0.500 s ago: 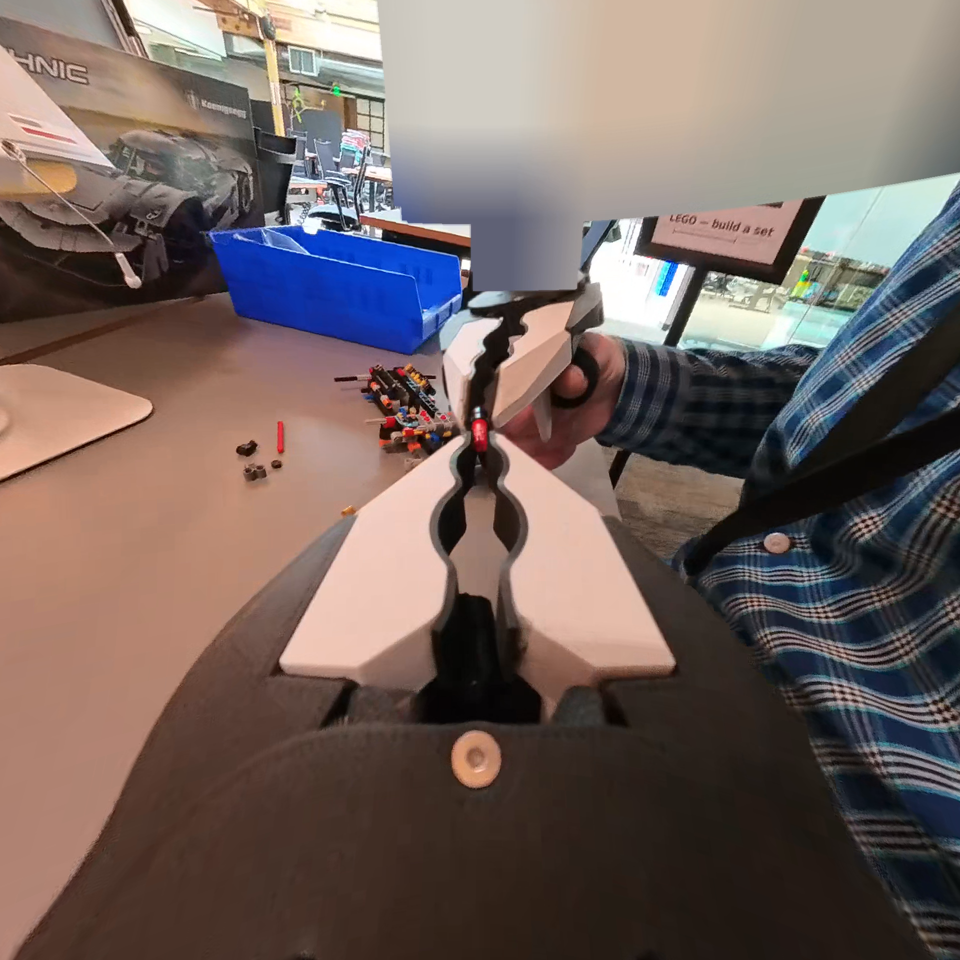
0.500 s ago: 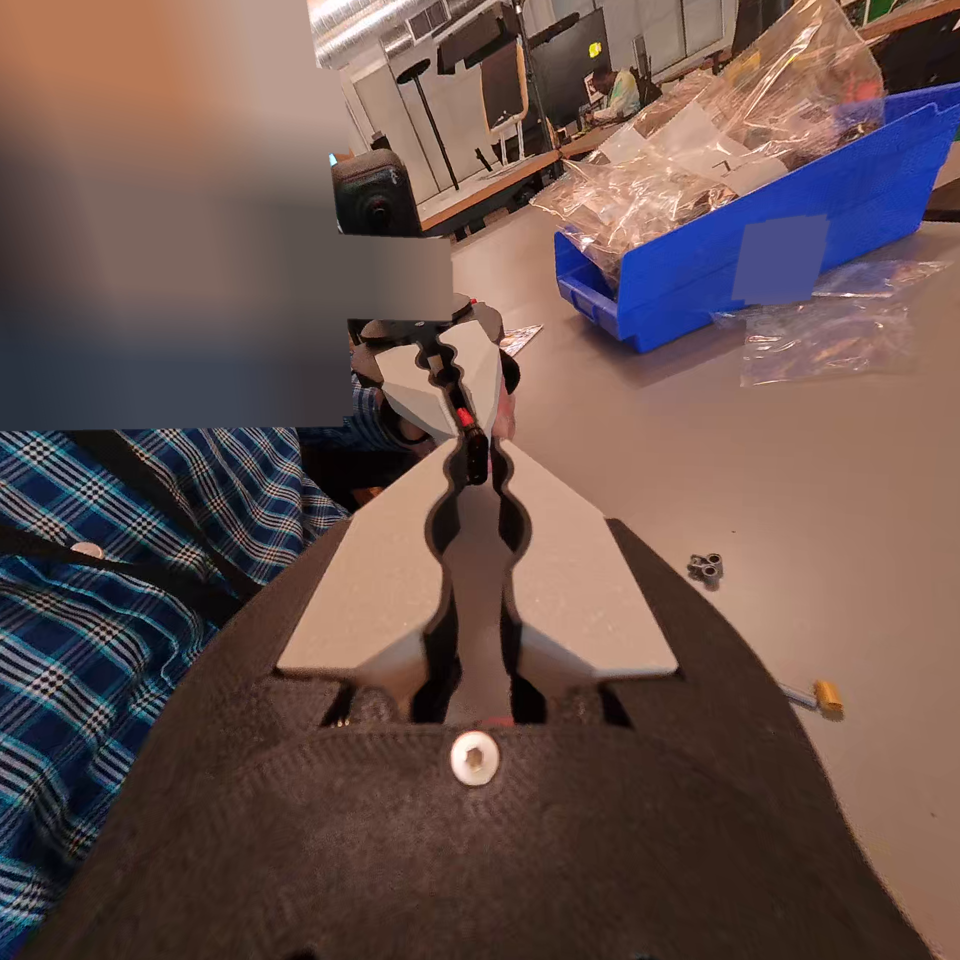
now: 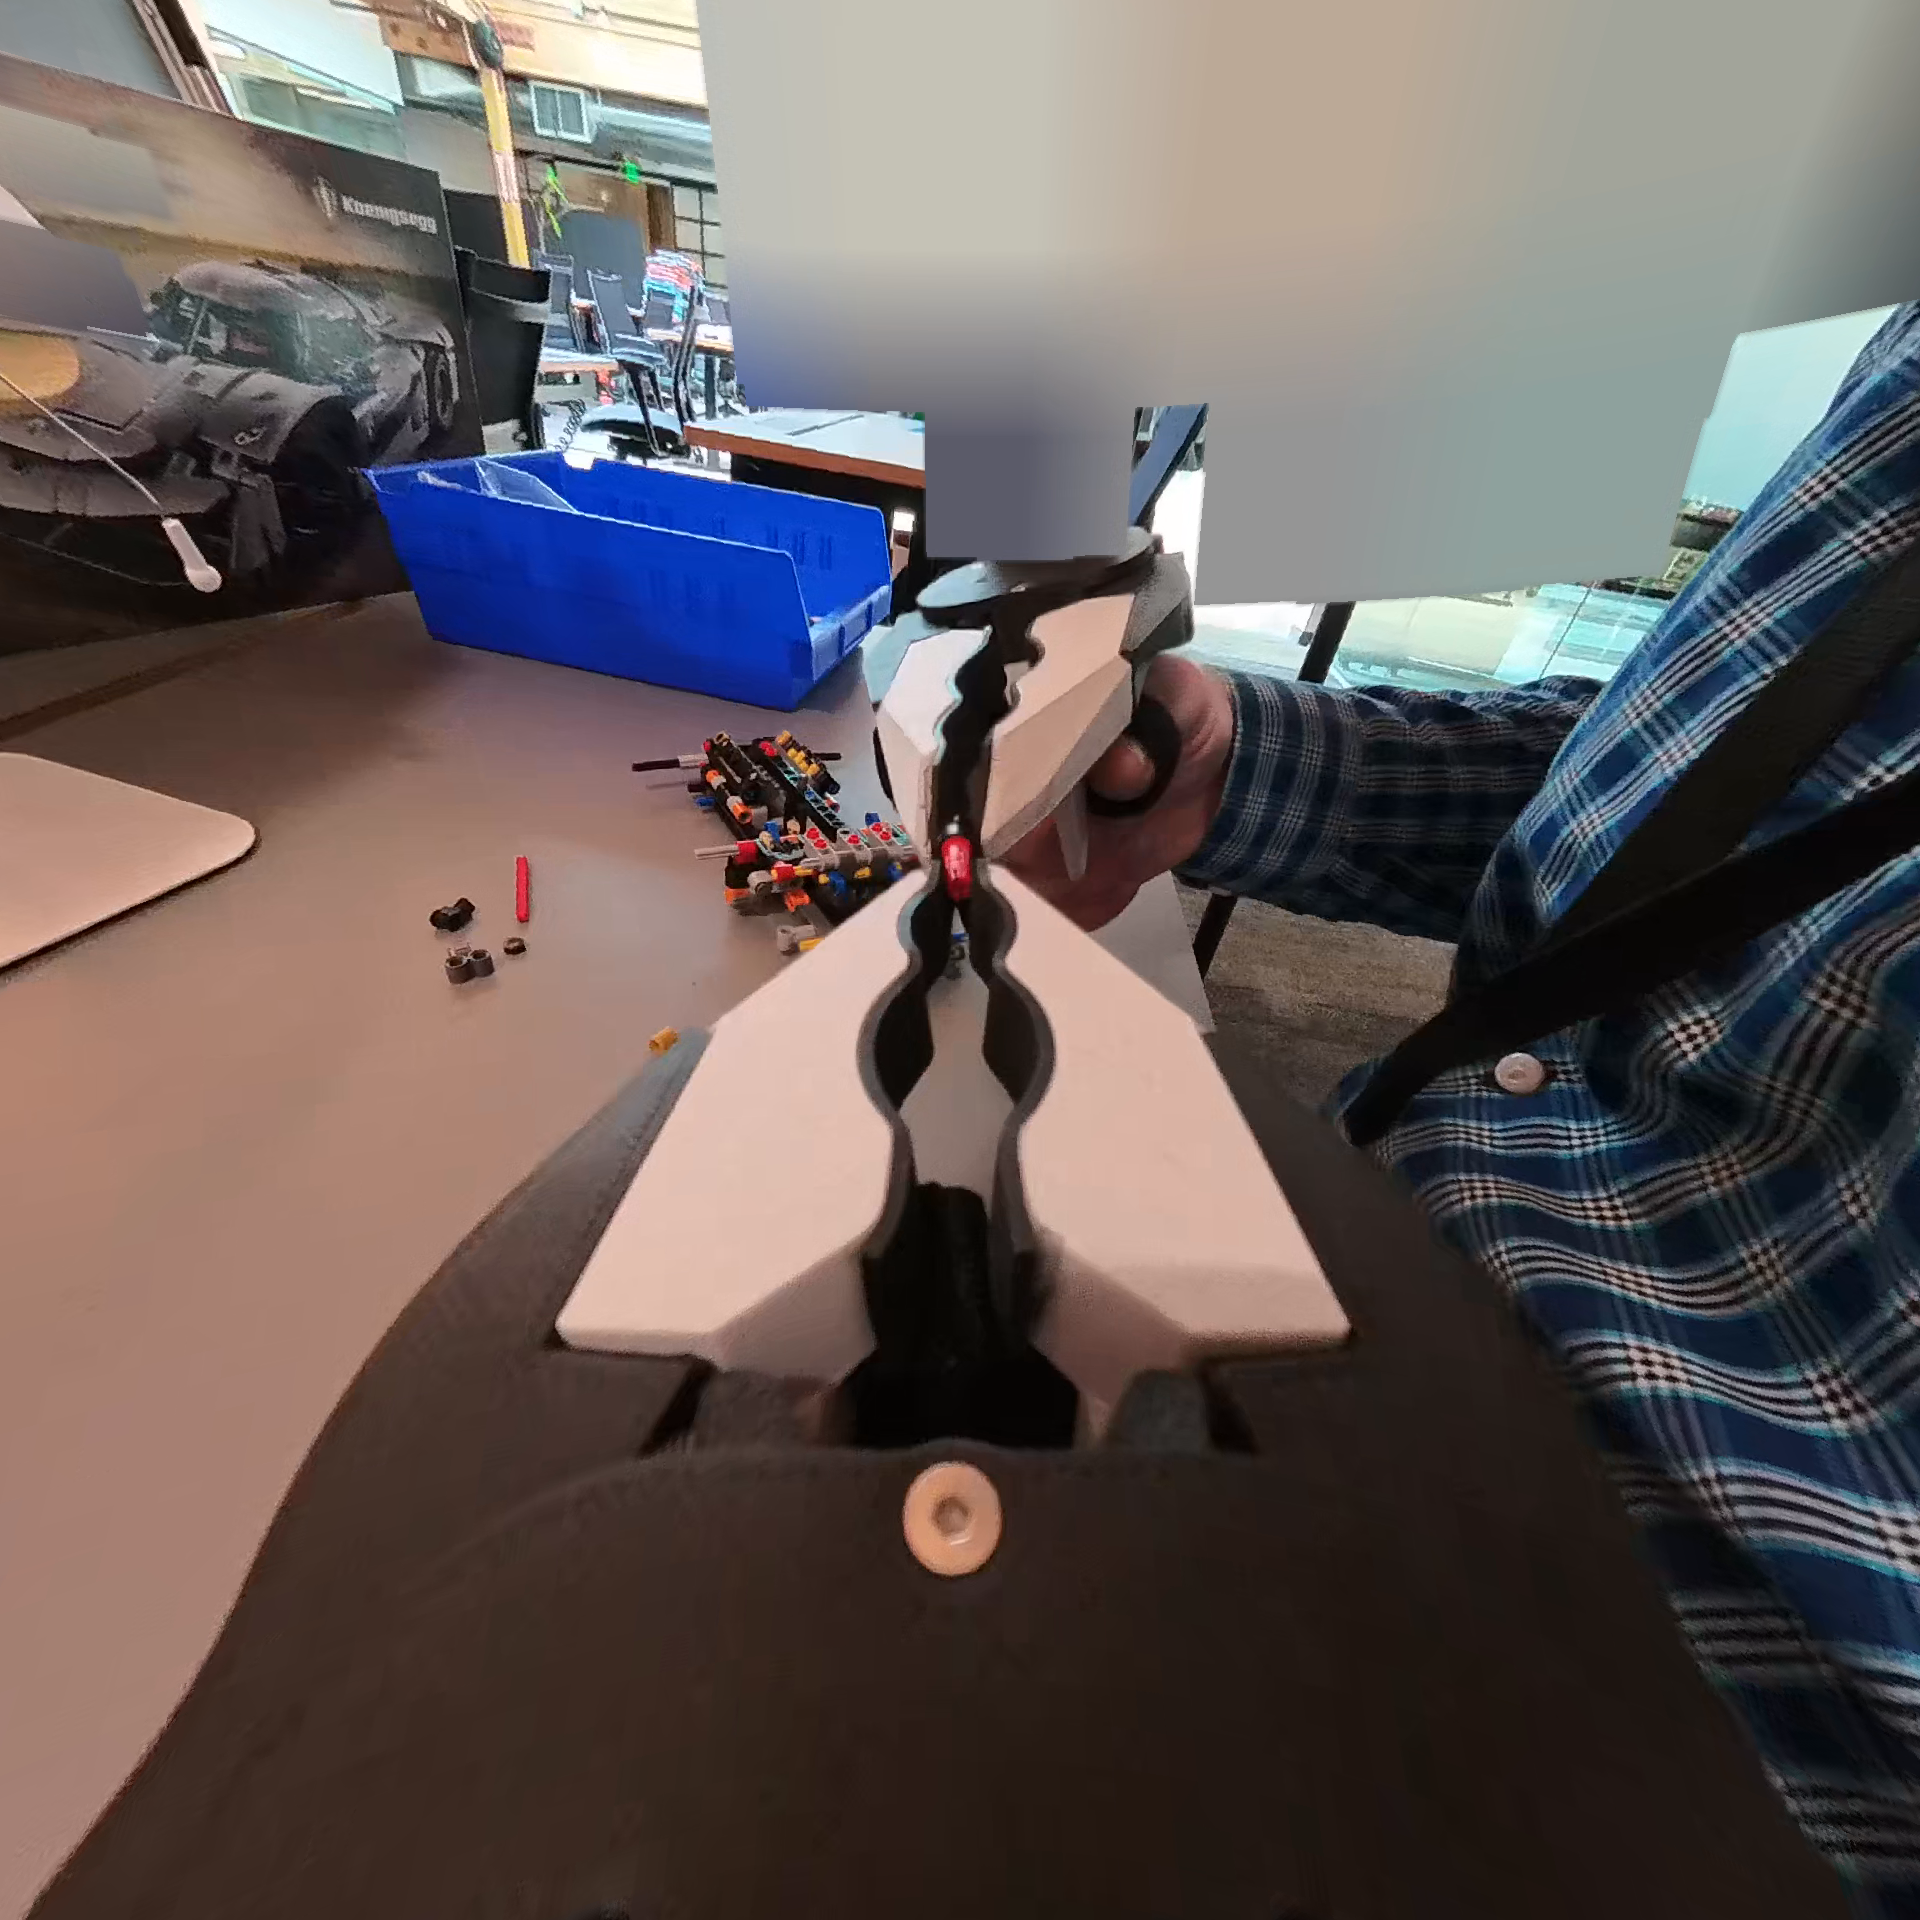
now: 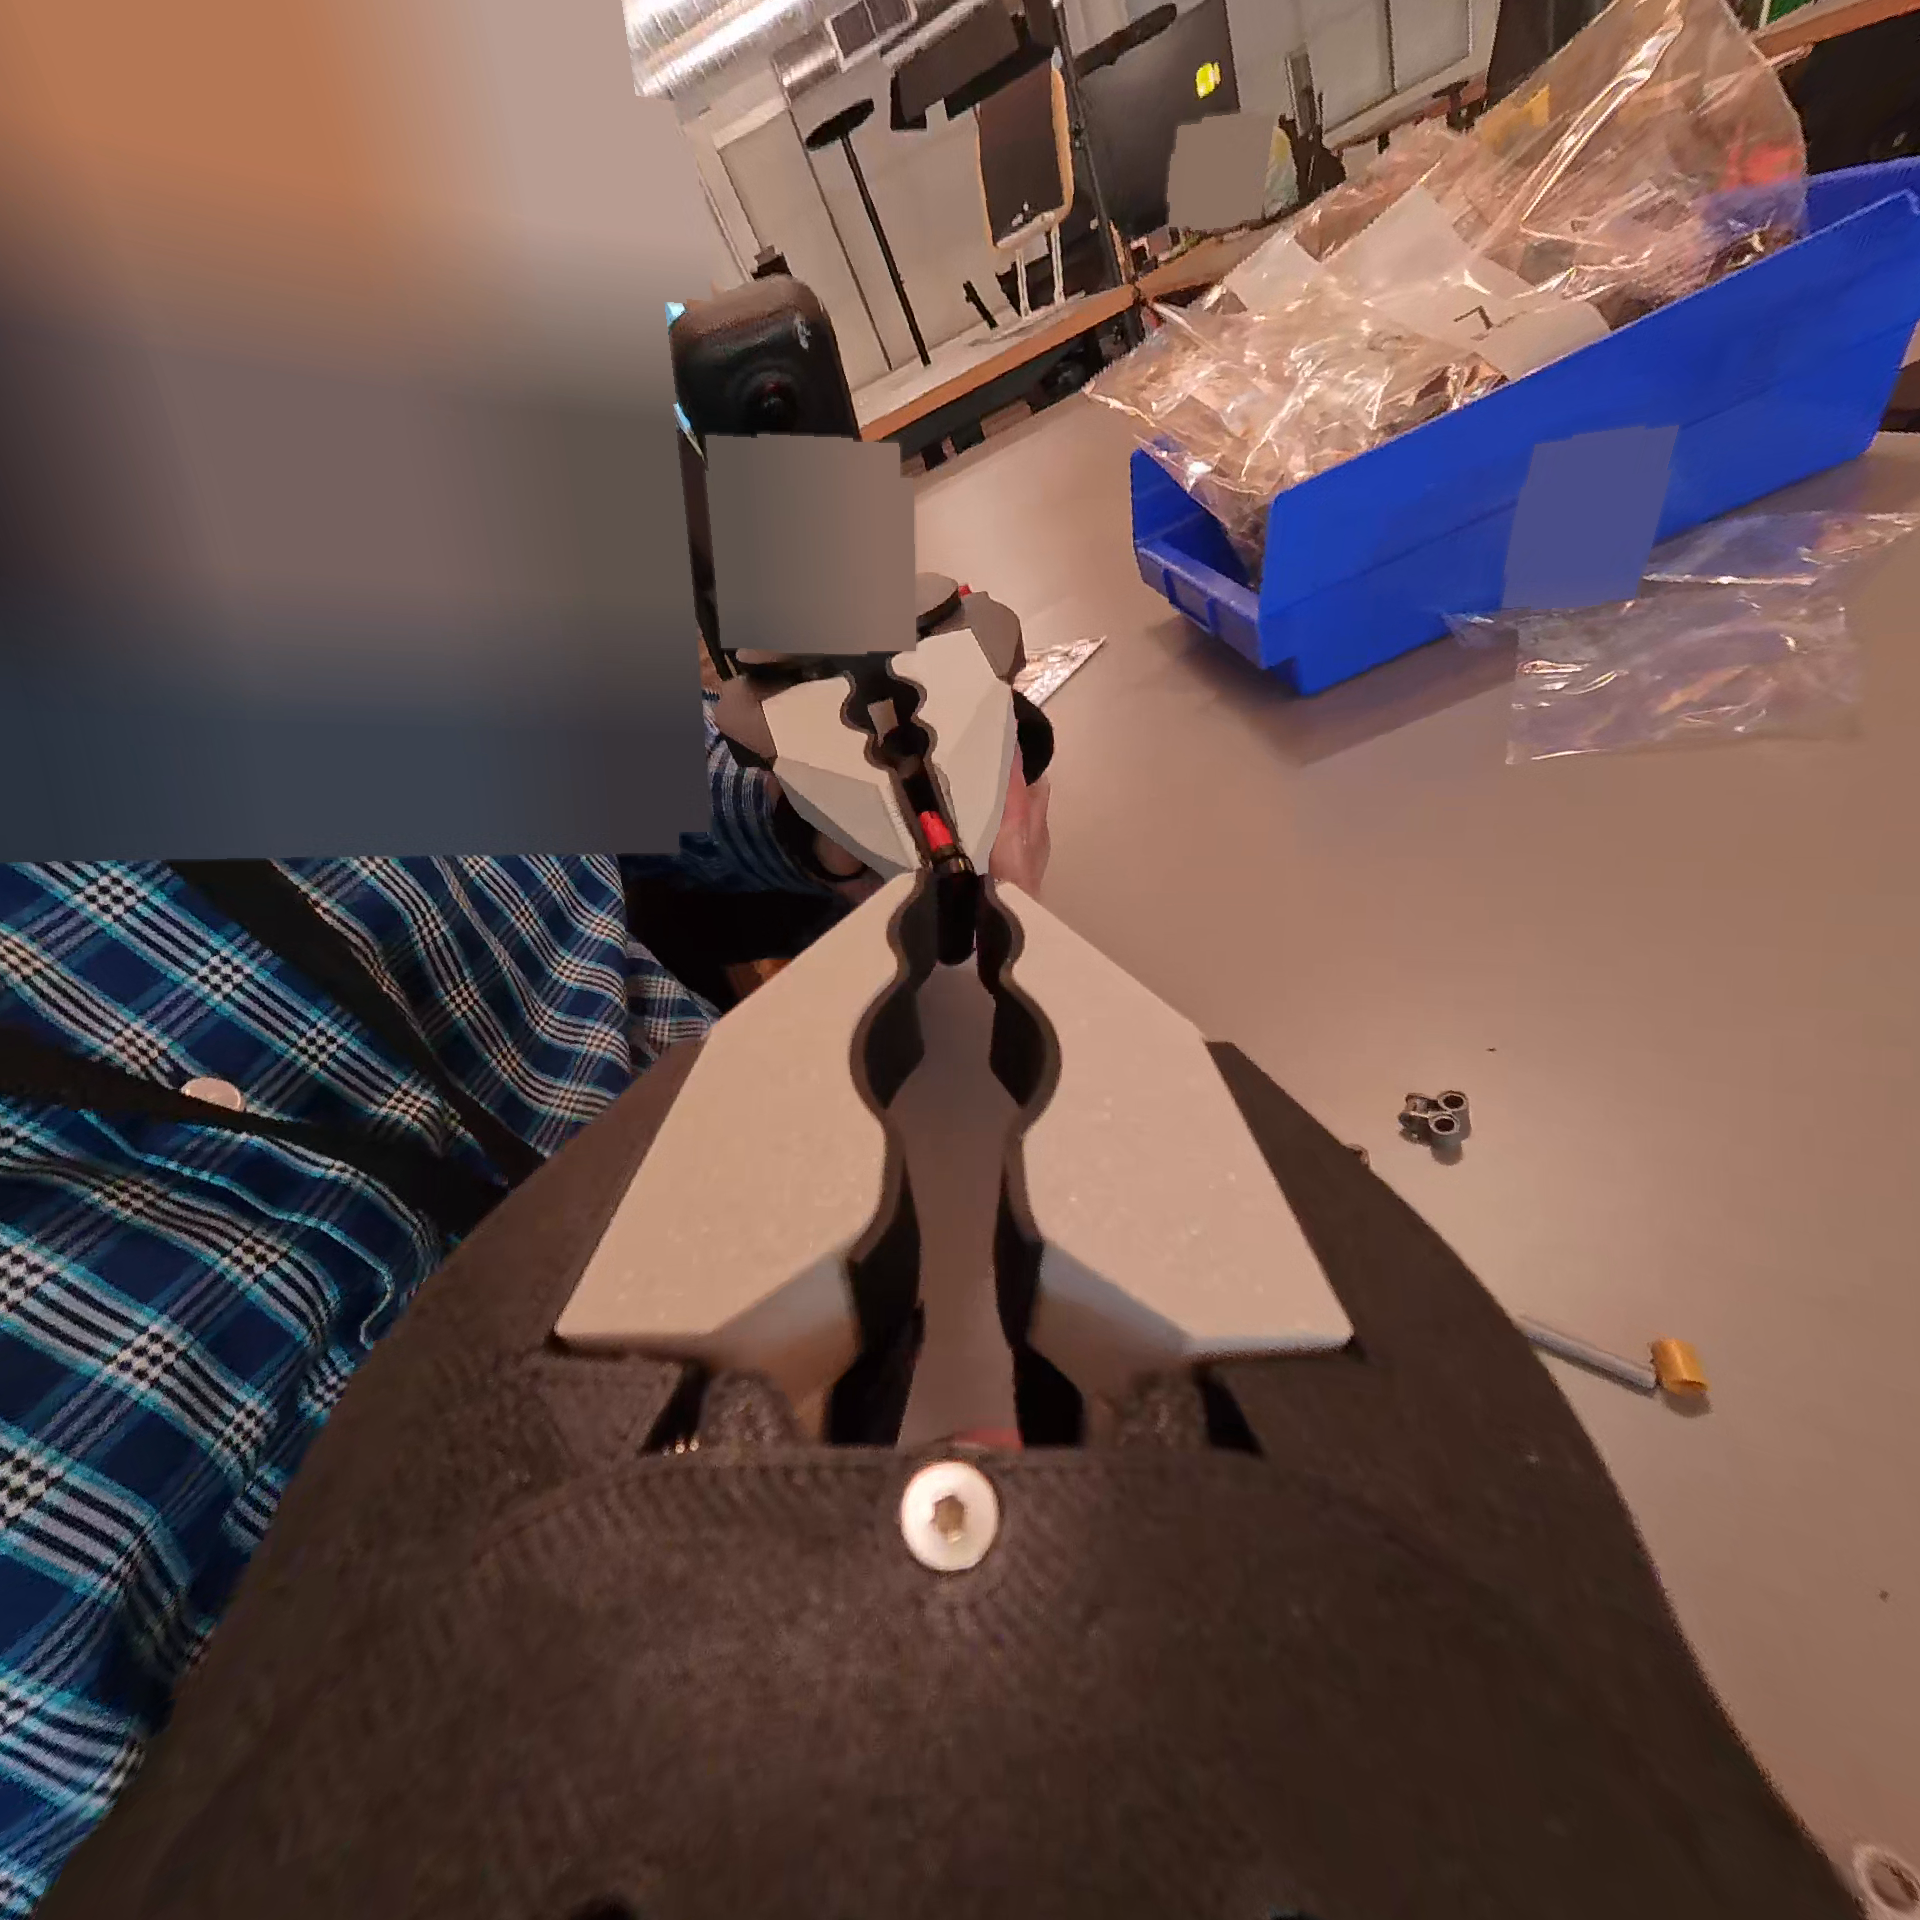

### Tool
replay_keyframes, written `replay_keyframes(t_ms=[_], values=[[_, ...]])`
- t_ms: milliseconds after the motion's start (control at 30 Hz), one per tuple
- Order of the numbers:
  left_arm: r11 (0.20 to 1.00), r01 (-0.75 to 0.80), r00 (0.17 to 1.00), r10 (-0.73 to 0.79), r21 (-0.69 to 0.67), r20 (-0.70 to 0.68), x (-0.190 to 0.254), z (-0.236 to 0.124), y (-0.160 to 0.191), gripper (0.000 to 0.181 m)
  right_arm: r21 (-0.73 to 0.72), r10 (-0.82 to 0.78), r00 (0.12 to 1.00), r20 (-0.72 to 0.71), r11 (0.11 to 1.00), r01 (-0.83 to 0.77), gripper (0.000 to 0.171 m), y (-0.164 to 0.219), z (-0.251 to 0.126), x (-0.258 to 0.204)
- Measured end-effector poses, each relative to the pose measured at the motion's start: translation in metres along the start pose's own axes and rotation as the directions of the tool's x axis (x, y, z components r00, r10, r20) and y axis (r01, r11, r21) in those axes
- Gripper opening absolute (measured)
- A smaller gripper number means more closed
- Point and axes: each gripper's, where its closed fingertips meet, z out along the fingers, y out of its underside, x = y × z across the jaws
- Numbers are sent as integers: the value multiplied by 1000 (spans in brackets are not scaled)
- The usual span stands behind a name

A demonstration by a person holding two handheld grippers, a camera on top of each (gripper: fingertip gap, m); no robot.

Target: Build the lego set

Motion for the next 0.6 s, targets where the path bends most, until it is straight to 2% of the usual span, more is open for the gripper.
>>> replay_keyframes(t_ms=[333,500,600], values=[[997,-45,998,43,-70,-37,2,2,5,2,-174,-103,995,0,979,102,4,8,1,0],[999,-7,1000,7,-50,-5,-5,2,4,2,-138,-70,998,-12,988,67,4,5,3,6],[997,80,996,-80,13,28,-15,3,-6,2,-71,-60,994,-93,996,53,10,-9,0,17]])
